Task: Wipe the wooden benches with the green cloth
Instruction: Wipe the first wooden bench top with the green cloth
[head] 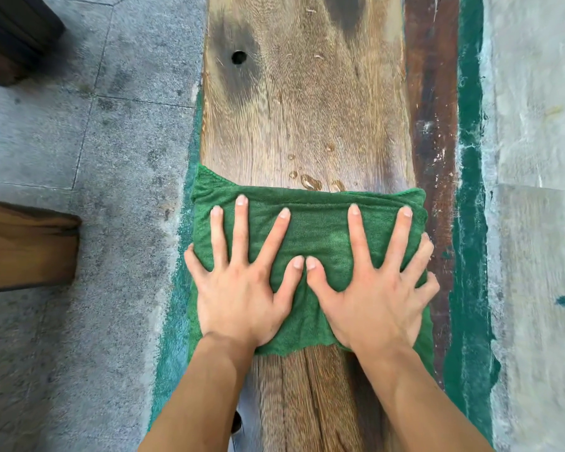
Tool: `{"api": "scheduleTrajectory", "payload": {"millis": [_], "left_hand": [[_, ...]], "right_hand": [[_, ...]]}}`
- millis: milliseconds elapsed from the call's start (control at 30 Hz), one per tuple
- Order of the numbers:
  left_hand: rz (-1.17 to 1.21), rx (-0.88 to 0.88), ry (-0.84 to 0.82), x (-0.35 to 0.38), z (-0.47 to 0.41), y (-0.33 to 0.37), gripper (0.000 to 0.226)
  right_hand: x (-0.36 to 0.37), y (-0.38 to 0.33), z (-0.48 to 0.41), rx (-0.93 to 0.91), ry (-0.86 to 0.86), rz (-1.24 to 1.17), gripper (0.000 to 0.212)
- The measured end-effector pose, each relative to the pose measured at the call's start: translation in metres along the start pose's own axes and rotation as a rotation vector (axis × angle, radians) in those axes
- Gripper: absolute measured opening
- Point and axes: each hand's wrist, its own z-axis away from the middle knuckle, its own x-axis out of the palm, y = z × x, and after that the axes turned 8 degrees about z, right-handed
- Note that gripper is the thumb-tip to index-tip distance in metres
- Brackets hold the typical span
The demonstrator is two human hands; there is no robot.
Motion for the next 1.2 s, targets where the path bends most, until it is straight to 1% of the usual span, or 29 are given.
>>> {"api": "scheduleTrajectory", "payload": {"millis": [500,867,1067,1200], "left_hand": [[0.005,0.017,0.016,-0.006,-0.049,-0.003,0.066],[0.001,0.026,-0.006,-0.013,-0.083,0.001,0.067],[0.002,0.027,0.002,-0.015,-0.111,0.008,0.067],[-0.005,-0.011,0.014,-0.013,-0.136,0.021,0.066]], "right_hand": [[-0.011,-0.014,-0.048,0.010,-0.010,0.001,0.091],[-0.016,-0.020,-0.079,0.031,-0.016,0.009,0.091],[-0.018,-0.022,-0.108,0.042,-0.005,0.007,0.091],[-0.016,-0.017,-0.140,0.029,-0.020,-0.015,0.090]]}}
